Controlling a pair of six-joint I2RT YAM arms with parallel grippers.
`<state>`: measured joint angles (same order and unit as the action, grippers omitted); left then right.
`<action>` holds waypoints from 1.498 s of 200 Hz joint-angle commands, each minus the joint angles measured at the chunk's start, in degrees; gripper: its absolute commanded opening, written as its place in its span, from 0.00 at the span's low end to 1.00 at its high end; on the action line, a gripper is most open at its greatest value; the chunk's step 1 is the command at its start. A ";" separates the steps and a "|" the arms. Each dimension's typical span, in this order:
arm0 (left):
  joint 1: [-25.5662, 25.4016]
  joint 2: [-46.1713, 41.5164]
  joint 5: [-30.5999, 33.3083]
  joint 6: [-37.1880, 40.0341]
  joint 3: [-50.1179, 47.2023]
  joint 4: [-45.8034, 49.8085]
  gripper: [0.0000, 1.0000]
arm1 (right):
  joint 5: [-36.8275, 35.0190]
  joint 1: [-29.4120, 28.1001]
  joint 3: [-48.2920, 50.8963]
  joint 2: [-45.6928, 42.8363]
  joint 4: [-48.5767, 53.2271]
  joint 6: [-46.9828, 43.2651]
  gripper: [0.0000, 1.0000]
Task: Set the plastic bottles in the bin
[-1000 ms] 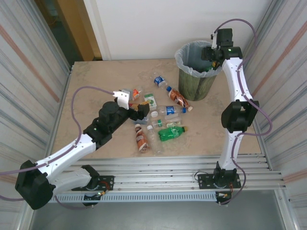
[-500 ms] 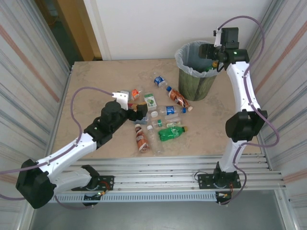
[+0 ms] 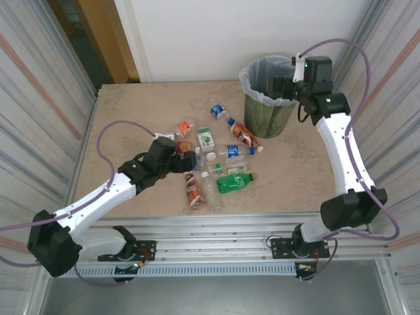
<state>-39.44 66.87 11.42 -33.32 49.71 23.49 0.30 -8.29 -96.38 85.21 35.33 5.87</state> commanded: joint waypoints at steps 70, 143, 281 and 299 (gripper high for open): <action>-7.14 5.69 -7.42 -9.64 -2.30 10.18 0.97 | -5.53 -3.66 13.68 -12.47 -2.95 7.48 0.98; -8.20 9.90 -11.14 -9.41 -3.39 8.48 0.94 | -9.74 -7.91 15.91 -14.27 -2.57 9.25 0.98; -5.74 17.62 -11.74 -10.52 -4.32 9.39 0.69 | -12.33 -12.31 15.09 -14.63 -2.60 8.31 0.98; -5.14 17.85 -12.11 -10.54 -4.56 9.14 0.67 | -12.64 -12.77 14.91 -14.59 -2.46 8.29 0.98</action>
<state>-45.30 83.92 -0.05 -43.40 46.15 31.70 -10.61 -20.32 -80.44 72.23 32.99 13.52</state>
